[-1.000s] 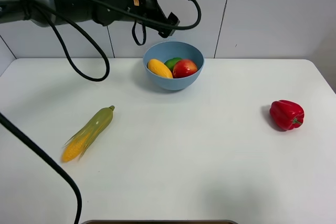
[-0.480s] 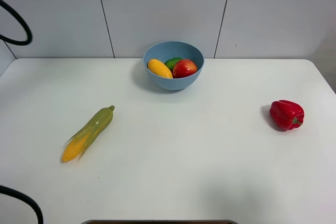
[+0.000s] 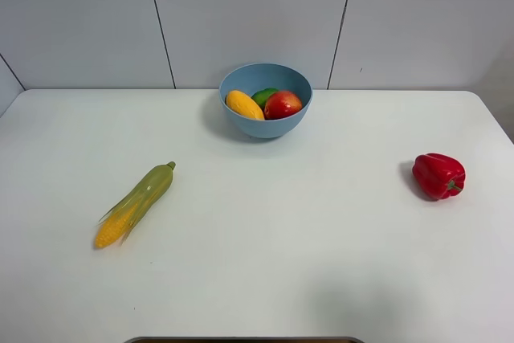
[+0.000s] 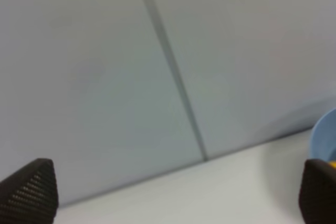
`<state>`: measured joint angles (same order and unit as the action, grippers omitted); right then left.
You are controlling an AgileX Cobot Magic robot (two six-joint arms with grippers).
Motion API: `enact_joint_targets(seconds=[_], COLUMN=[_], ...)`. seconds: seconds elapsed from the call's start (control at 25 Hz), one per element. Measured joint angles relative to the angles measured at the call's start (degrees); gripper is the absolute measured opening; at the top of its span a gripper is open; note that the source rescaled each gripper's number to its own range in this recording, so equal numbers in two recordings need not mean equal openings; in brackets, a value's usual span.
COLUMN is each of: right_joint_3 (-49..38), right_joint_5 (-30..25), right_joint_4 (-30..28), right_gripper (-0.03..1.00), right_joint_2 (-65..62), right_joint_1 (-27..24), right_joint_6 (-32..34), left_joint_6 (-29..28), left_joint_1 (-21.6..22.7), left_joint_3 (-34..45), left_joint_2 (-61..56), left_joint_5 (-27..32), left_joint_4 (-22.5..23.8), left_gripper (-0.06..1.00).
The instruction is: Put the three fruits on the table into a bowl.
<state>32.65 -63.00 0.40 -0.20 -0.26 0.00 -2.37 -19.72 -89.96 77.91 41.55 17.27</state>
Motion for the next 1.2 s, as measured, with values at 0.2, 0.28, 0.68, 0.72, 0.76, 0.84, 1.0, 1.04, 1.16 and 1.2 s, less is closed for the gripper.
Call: enact_joint_targets(seconds=[0.2, 0.28, 0.68, 0.72, 0.76, 0.84, 1.0, 1.04, 1.16, 1.2], right_joint_3=[0.00, 0.00, 0.00, 0.00, 0.00, 0.00, 0.00, 0.00, 0.00, 0.00], right_joint_5=[0.00, 0.00, 0.00, 0.00, 0.00, 0.00, 0.00, 0.00, 0.00, 0.00], right_joint_4=[0.00, 0.00, 0.00, 0.00, 0.00, 0.00, 0.00, 0.00, 0.00, 0.00], right_gripper=[0.91, 0.91, 0.91, 0.91, 0.91, 0.91, 0.91, 0.91, 0.91, 0.91], right_joint_2=[0.00, 0.00, 0.00, 0.00, 0.00, 0.00, 0.00, 0.00, 0.00, 0.00], right_joint_1=[0.00, 0.00, 0.00, 0.00, 0.00, 0.00, 0.00, 0.00, 0.00, 0.00], right_joint_6=[0.00, 0.00, 0.00, 0.00, 0.00, 0.00, 0.00, 0.00, 0.00, 0.00], left_joint_6=[1.92, 2.72, 4.12, 4.12, 4.12, 3.75, 2.37, 1.87, 0.37, -0.24], left_joint_1=[3.01, 3.66, 3.90, 3.90, 3.90, 3.90, 3.90, 3.90, 3.90, 4.03], left_joint_3=[0.00, -0.04, 6.83, 8.18, 9.56, 12.04, 17.97, 19.75, 24.83, 26.67], left_joint_2=[-6.67, -9.09, -25.08, -27.17, -29.23, -33.08, -40.58, -42.40, -47.22, -48.86], left_joint_5=[7.97, 11.34, 22.73, 23.12, 23.43, 23.92, 25.31, 25.41, 25.48, 25.48], left_joint_4=[0.27, 0.58, 0.59, 0.59, 0.59, 0.59, 0.63, 0.69, 1.40, 1.53], left_gripper=[0.84, 0.84, 0.84, 0.84, 0.84, 0.84, 0.84, 0.84, 0.84, 0.84])
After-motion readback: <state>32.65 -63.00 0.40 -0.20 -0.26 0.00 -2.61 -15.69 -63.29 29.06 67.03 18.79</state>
